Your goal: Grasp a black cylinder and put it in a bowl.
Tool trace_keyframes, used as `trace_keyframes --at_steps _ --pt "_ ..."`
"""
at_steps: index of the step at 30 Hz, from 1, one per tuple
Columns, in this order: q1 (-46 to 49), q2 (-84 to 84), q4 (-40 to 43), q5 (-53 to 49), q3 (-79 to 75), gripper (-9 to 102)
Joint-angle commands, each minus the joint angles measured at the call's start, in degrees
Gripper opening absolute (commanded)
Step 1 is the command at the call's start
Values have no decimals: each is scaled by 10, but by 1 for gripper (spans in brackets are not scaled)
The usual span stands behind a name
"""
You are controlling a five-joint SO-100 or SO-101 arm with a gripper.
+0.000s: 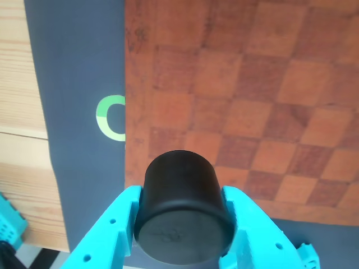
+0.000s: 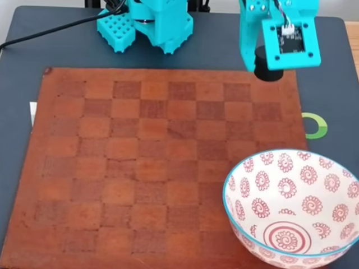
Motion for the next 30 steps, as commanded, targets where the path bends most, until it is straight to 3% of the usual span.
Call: trace_keyframes --at_steps 1,30 --pt "25 15 12 -21 -55 11" --pt "164 -388 4 -300 -583 11"
